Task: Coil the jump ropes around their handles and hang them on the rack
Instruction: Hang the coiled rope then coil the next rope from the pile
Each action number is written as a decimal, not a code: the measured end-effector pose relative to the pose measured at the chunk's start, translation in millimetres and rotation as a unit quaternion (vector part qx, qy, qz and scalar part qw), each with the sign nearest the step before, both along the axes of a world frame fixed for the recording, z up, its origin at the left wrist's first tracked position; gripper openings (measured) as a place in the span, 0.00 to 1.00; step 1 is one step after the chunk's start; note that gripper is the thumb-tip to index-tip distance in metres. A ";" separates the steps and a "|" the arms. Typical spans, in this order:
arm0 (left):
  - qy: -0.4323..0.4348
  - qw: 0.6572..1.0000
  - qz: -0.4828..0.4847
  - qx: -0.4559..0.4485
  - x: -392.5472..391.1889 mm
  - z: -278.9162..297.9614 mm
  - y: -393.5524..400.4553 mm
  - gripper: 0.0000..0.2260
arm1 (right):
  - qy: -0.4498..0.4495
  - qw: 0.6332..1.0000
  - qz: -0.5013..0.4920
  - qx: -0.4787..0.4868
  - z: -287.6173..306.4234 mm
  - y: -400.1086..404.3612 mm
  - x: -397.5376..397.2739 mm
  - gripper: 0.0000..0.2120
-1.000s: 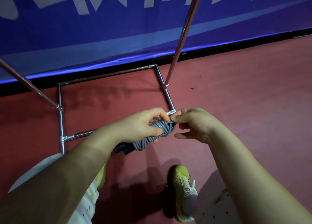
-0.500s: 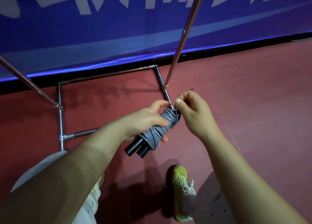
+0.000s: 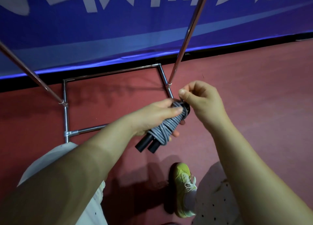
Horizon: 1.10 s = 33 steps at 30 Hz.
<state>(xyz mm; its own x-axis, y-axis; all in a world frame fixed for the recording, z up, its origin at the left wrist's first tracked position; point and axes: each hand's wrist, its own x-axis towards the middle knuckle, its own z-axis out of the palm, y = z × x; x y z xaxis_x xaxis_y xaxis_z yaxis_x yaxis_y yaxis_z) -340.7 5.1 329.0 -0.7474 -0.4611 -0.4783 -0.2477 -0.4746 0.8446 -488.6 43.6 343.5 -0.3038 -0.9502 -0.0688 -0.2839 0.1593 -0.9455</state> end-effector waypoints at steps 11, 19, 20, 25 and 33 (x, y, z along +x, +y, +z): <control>0.031 0.989 0.100 -0.104 63.6 80.2 38.9 0.06 | -0.083 0.991 0.105 -0.017 76.2 42.8 43.7 0.06; 0.017 0.979 0.133 -0.151 108.2 177.9 40.4 0.09 | -0.068 0.988 0.112 -0.076 164.8 42.2 91.8 0.09; 0.019 0.977 0.145 -0.153 113.3 192.3 36.6 0.09 | -0.083 0.987 0.117 -0.076 175.6 39.4 98.8 0.11; 0.010 0.974 0.151 -0.168 132.0 261.0 13.7 0.11 | -0.140 0.979 0.098 -0.111 234.4 20.1 123.3 0.10; 0.020 0.961 0.188 -0.200 146.9 326.0 -24.4 0.12 | -0.101 0.978 0.077 -0.167 311.5 -34.4 142.1 0.04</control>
<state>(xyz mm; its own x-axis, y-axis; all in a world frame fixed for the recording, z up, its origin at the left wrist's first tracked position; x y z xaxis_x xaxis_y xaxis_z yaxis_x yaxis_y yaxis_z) -193.8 -19.3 655.0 -0.5052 -0.8436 -0.1818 -0.0858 -0.1605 0.9833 -346.5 9.1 655.1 -0.1686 -0.9631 0.2097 -0.0815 -0.1984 -0.9767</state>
